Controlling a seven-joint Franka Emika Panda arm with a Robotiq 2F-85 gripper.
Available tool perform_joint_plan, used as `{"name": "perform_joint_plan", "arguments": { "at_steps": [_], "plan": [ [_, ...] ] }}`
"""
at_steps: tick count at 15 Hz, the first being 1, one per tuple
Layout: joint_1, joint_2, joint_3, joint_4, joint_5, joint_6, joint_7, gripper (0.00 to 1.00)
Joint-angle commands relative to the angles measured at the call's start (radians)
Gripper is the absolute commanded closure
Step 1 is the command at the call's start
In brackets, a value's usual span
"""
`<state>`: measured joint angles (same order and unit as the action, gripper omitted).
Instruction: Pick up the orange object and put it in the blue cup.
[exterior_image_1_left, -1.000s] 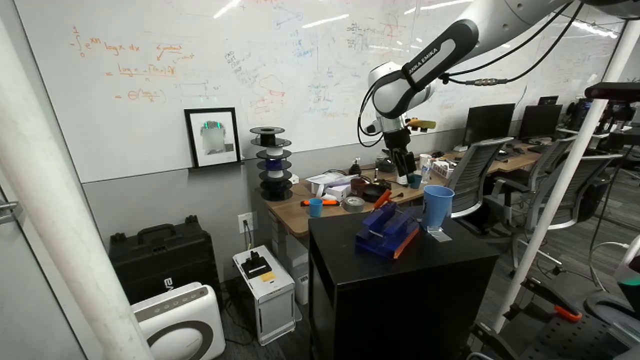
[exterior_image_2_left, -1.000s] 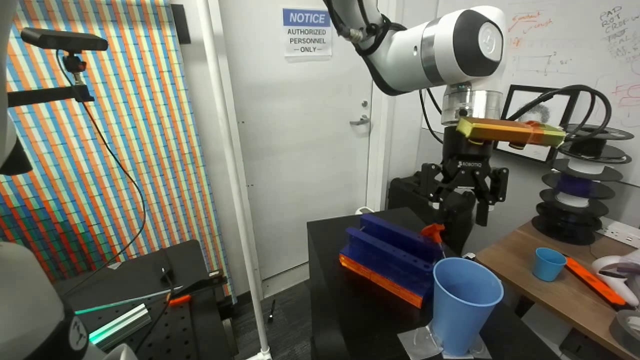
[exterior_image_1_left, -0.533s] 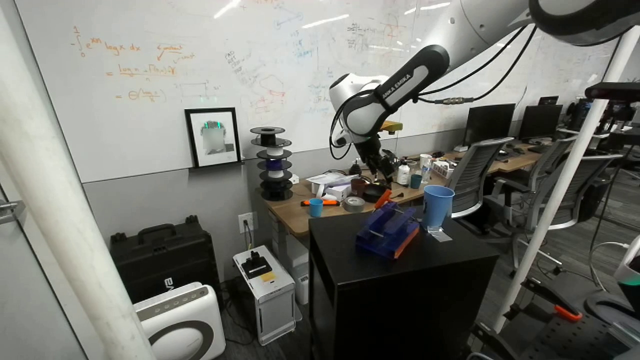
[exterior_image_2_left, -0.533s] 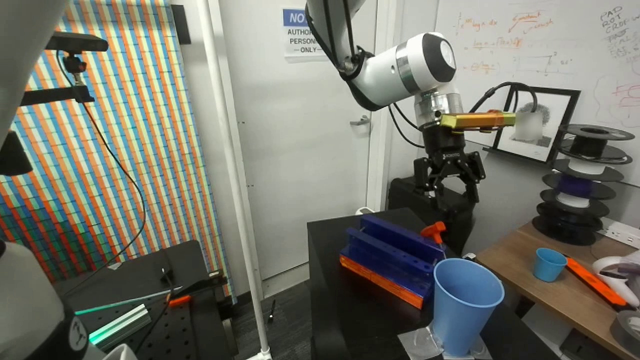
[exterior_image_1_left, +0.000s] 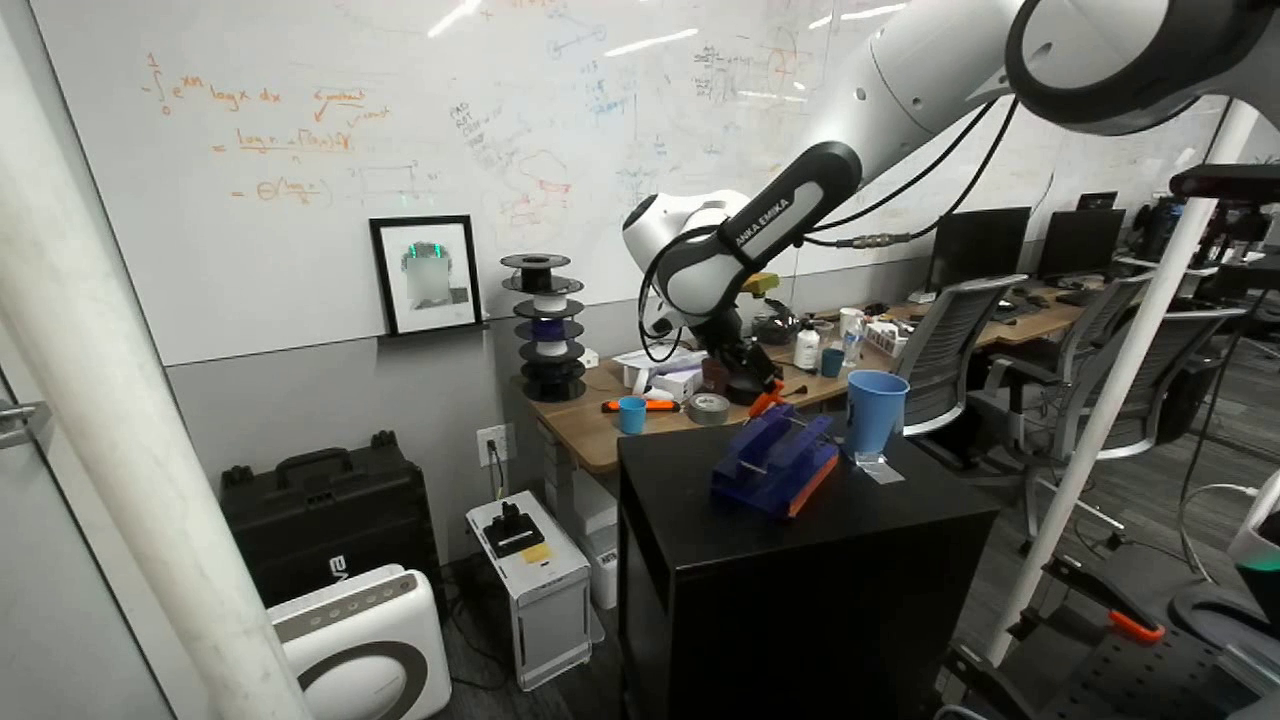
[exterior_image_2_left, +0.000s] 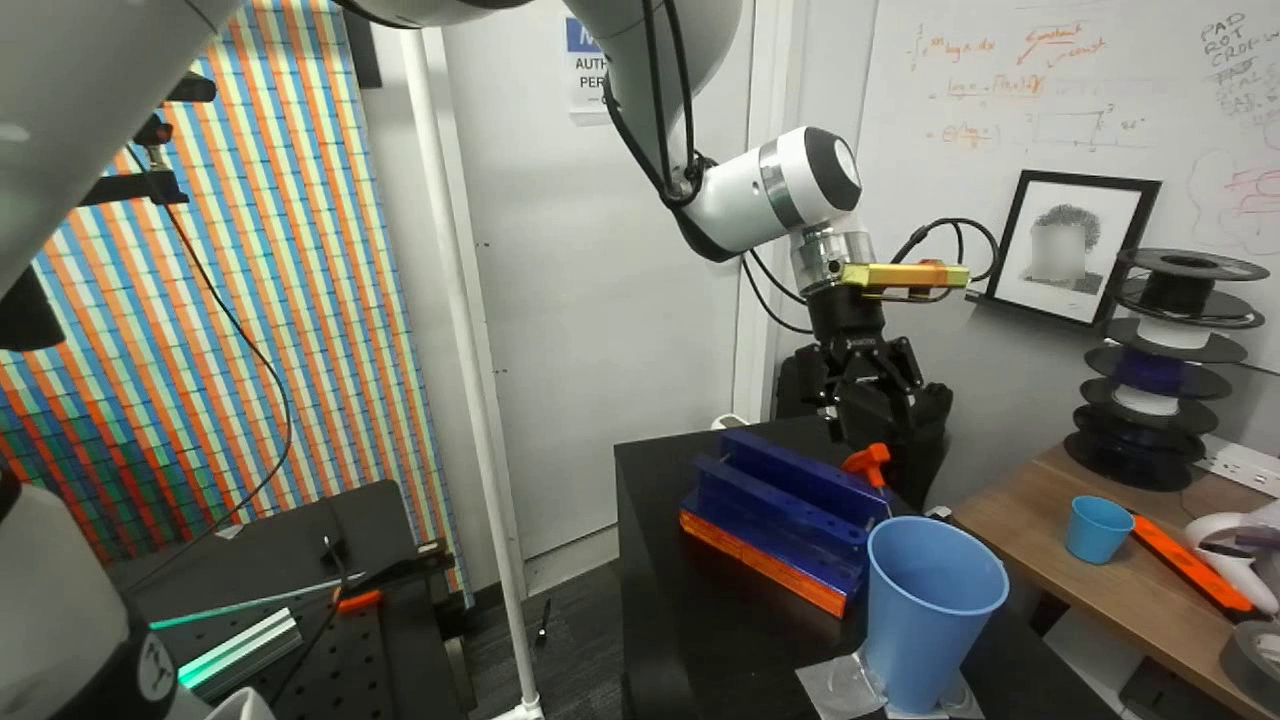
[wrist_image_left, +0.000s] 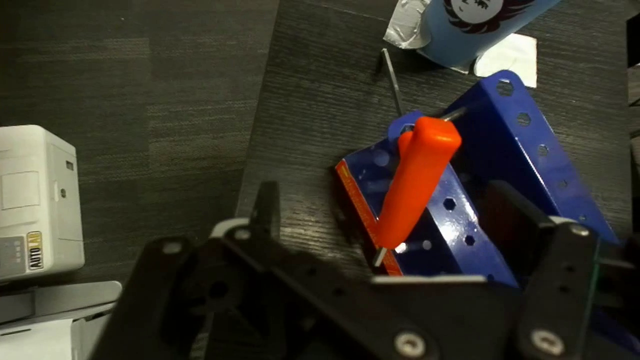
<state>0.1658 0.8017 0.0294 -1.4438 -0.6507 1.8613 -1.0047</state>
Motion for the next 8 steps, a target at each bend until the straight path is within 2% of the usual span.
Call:
{"name": "perform_joint_plan", "arguments": {
  "at_steps": [1,3,4,6,8],
  "plan": [
    [0.020,0.033,-0.006,0.042,-0.026,-0.069,0.027,0.00],
    [0.023,0.037,-0.011,0.034,-0.046,-0.063,0.059,0.02],
    [0.024,0.037,-0.012,0.029,-0.060,-0.052,0.077,0.26],
    [0.024,0.040,-0.011,0.027,-0.086,-0.049,0.114,0.27],
    [0.023,0.041,-0.007,0.027,-0.104,-0.053,0.139,0.43]
  ]
}}
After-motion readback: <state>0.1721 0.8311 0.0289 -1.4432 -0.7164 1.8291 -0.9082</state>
